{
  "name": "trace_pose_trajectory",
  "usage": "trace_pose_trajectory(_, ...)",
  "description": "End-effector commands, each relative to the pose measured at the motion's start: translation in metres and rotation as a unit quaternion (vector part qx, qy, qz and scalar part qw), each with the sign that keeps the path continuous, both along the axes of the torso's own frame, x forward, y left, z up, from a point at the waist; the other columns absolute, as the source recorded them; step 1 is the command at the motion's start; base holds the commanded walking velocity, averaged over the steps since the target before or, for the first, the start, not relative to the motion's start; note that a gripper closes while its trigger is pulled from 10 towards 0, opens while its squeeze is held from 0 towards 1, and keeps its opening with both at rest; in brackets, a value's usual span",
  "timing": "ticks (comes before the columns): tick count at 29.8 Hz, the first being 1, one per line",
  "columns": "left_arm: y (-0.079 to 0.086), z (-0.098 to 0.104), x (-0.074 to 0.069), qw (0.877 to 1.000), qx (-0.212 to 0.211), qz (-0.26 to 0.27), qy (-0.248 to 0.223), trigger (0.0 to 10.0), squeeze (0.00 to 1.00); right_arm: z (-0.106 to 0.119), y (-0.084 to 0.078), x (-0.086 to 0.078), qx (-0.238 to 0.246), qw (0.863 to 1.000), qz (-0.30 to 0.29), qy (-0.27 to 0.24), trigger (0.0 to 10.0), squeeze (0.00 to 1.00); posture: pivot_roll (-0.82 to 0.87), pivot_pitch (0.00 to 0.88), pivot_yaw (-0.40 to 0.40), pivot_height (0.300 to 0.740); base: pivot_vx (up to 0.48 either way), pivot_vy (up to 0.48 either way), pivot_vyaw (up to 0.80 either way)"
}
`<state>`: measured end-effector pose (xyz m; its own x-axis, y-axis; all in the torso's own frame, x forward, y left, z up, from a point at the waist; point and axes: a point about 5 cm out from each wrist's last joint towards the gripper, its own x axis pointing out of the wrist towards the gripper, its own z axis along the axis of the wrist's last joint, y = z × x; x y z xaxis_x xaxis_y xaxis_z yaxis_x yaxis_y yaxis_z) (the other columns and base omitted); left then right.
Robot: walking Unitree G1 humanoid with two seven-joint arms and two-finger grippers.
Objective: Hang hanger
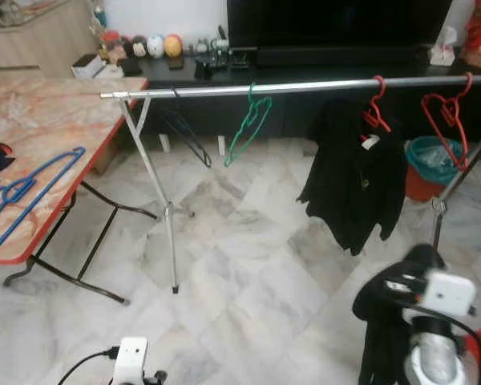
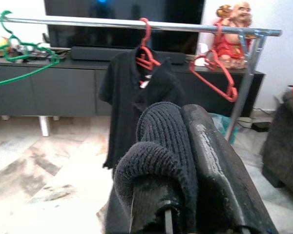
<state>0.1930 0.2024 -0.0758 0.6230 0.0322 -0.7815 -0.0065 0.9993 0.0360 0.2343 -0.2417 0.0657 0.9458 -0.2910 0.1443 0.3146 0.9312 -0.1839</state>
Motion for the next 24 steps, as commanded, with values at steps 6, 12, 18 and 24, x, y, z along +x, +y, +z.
trace_pose_trajectory(6, 0.011, 0.010, 0.015, 0.999, 0.017, 0.011, -0.028, 10.0, 0.00, 0.002, 0.015, 0.013, 0.021, 1.000, 0.001, -0.014, 10.0, 0.00, 0.00, 0.000, 0.088, 0.740, 0.000, 0.000, 0.00)
trace_pose_trajectory(12, 0.016, 0.017, 0.025, 0.999, 0.021, 0.015, -0.041, 10.0, 0.00, 0.009, 0.013, 0.019, 0.031, 0.999, -0.022, -0.007, 10.0, 0.00, 0.02, 0.000, 0.096, 0.740, 0.000, 0.000, 0.00)
trace_pose_trajectory(18, 0.014, 0.023, 0.035, 0.999, 0.018, 0.010, -0.050, 10.0, 0.00, 0.020, 0.013, 0.034, 0.038, 0.999, -0.026, -0.020, 10.0, 0.00, 0.01, 0.000, 0.107, 0.740, 0.000, 0.000, -0.42)
trace_pose_trajectory(24, 0.013, 0.027, 0.043, 0.998, 0.012, 0.022, -0.058, 10.0, 0.00, 0.024, 0.018, 0.039, 0.041, 0.999, -0.019, -0.024, 10.0, 0.00, 0.01, 0.000, 0.092, 0.740, 0.000, 0.000, -0.72)
